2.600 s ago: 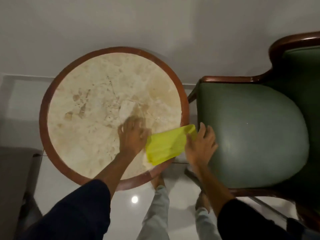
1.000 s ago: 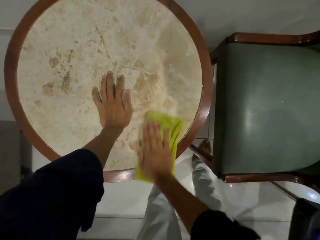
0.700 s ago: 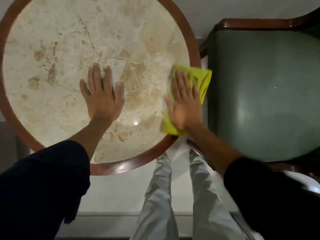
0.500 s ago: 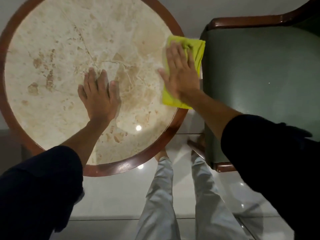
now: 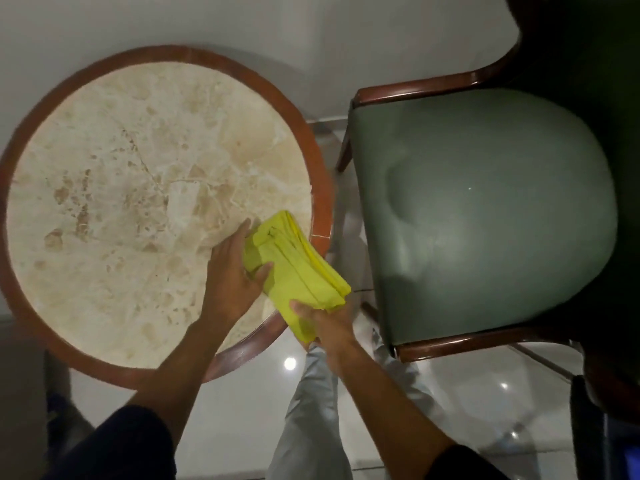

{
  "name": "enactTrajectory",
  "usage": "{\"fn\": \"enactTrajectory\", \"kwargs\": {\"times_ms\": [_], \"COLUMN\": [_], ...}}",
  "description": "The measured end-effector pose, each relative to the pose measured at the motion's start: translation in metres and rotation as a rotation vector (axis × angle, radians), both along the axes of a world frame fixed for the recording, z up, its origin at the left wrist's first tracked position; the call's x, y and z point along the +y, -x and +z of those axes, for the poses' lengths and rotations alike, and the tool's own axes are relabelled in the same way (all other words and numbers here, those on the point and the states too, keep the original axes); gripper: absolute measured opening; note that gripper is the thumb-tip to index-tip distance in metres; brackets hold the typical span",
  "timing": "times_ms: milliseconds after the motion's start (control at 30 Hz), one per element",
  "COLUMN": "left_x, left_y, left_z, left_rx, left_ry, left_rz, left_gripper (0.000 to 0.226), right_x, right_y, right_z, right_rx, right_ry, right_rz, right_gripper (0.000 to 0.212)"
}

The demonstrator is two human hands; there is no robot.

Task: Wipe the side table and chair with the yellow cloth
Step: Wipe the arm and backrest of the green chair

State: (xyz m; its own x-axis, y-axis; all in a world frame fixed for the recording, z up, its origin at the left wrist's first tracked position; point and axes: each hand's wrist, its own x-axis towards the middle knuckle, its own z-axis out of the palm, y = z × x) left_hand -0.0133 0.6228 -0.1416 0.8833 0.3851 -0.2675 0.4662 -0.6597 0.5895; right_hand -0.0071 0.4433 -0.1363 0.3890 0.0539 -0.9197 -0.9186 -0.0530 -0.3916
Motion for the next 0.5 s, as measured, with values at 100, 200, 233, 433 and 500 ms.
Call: {"fn": "enactTrajectory", "kwargs": {"times_ms": [100, 200, 233, 433, 500], "left_x": [-0.004, -0.016, -0.028, -0.159, -0.205], "left_y": [-0.011, -0.026, -0.033, -0.080, -0.096], "left_z": [0.000, 0.004, 0.006, 0.012, 0.014], "left_rx": [0.027, 0.106, 0.111, 0.078, 0.158], "left_ry": [0.103, 0.088, 0.088, 0.267, 0.309], "left_rz": [0.140, 0.218, 0.217, 0.048, -0.044], "left_gripper": [0.086, 0.071, 0.067, 0.057, 0.054], "right_x": [-0.004, -0.036, -0.052, -0.164, -0.201], "right_y": [-0.011, -0.053, -0.071, -0.173, -0.197], "right_z": [-0.004, 0.002, 0.005, 0.030, 0.041], "right_rx": [-0.023, -0.162, -0.189, -0.306, -0.375], "right_ry": [-0.001, 0.058, 0.112, 0.677, 0.843], "right_rz": [-0.033, -0.023, 0.004, 0.231, 0.327], "right_gripper": [0.036, 0.027, 0.026, 0.031, 0.035]}}
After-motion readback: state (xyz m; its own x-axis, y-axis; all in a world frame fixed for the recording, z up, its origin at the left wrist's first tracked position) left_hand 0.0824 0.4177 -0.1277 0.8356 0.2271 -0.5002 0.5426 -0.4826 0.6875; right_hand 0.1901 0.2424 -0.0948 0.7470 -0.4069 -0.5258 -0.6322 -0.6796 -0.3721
